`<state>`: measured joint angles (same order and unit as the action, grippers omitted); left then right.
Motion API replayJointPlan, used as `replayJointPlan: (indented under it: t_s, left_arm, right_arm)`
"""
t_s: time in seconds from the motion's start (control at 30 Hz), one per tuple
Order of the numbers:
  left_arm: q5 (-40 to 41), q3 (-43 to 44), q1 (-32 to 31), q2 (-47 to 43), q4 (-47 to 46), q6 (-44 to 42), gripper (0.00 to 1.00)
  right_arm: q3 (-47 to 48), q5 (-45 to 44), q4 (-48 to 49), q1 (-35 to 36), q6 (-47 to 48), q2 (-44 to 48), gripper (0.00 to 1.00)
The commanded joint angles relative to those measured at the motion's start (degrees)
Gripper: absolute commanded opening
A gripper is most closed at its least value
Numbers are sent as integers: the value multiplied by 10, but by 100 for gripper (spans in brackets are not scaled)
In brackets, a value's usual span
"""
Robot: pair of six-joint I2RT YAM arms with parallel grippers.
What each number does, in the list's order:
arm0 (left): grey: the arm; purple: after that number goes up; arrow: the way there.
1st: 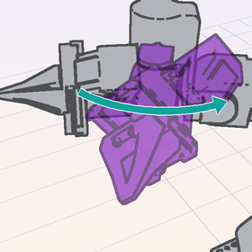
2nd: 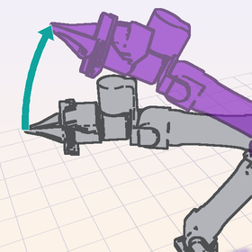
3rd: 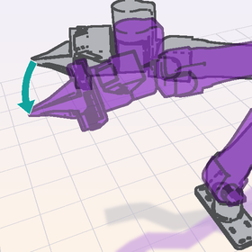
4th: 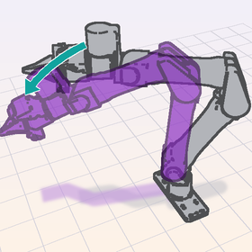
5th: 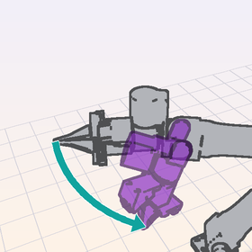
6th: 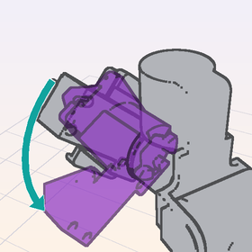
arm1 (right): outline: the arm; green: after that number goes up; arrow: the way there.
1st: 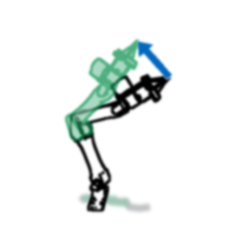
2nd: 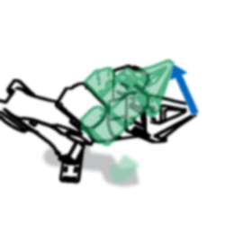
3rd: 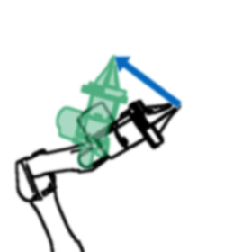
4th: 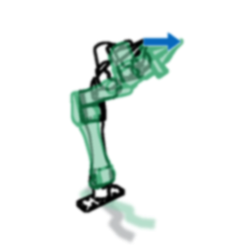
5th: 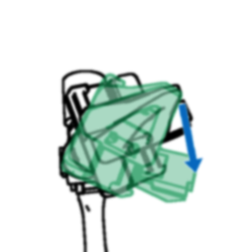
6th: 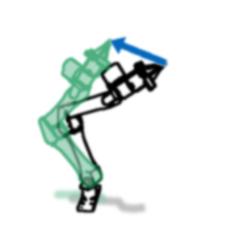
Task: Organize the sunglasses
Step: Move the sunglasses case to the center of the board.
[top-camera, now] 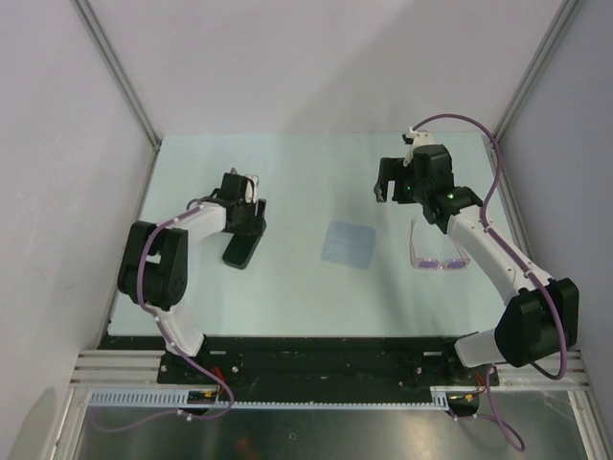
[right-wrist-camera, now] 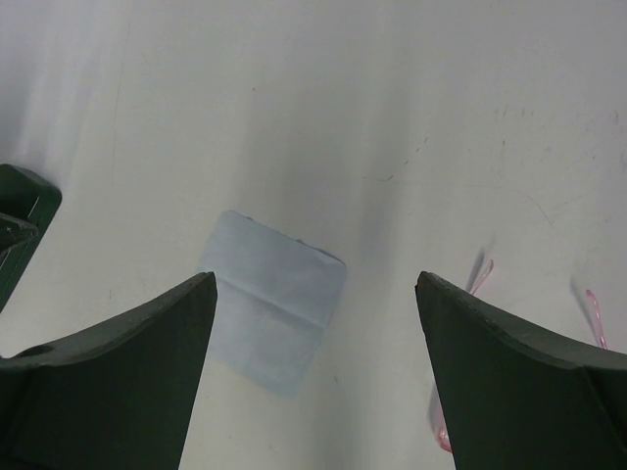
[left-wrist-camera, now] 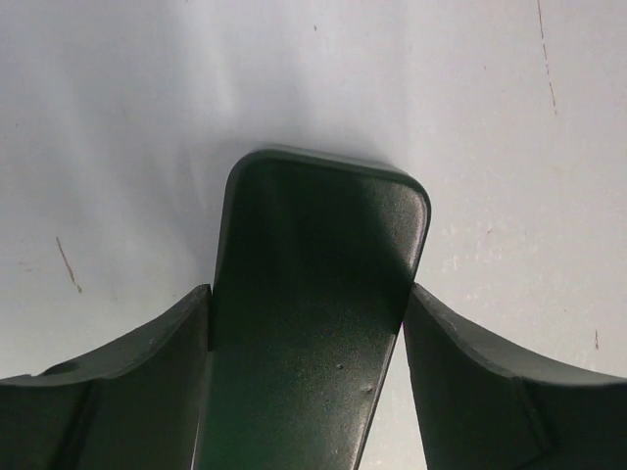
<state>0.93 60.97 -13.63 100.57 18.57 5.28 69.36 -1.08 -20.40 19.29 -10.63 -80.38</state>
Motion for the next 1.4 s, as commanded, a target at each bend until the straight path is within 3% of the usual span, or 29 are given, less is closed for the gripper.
replayJointPlan:
  t_s: [0.0, 0.13, 0.3, 0.47, 0.6, 0.8, 0.87, 0.9, 1.0, 1.1, 1.2, 1.37]
  left_arm:
    - [-12, 27, -3, 17, -14, -23, 63]
    - [-11, 29, -3, 19, -14, -31, 49]
    - [-58, 22, -10, -3, -23, -50, 48]
    - [-120, -8, -54, -27, -45, -88, 53]
    - [-100, -24, -125, -25, -49, -117, 60]
    - [-93, -58, -169, -61, -65, -133, 70]
    - [-60, -67, -168, -78, -75, -121, 78]
    - [11, -67, -162, -86, -76, -100, 89]
    - [6, -59, -104, -119, -74, -57, 98]
    - [-31, -64, -40, -168, -76, 8, 100]
    - [-19, -85, -31, -221, -64, 34, 100]
    - [-73, -166, -31, -306, -48, 93, 95]
  right_arm:
    - [23, -5, 7, 1, 4, -3, 88]
    - [23, 2, 6, 0, 7, 0, 89]
    - [23, 33, 6, 2, 11, 1, 90]
    - [23, 39, -6, 12, 8, -7, 90]
    - [23, 41, -10, 24, 5, -21, 90]
    - [22, 42, 1, 53, 4, -49, 90]
    - [22, 49, 13, 57, -1, -65, 90]
    - [22, 52, 19, 58, -4, -71, 90]
    - [22, 64, 58, 59, -32, -101, 89]
    - [23, 81, 112, 71, -44, -148, 87]
    - [38, 69, 153, 109, -35, -200, 86]
    - [109, 62, 163, 155, -34, -275, 85]
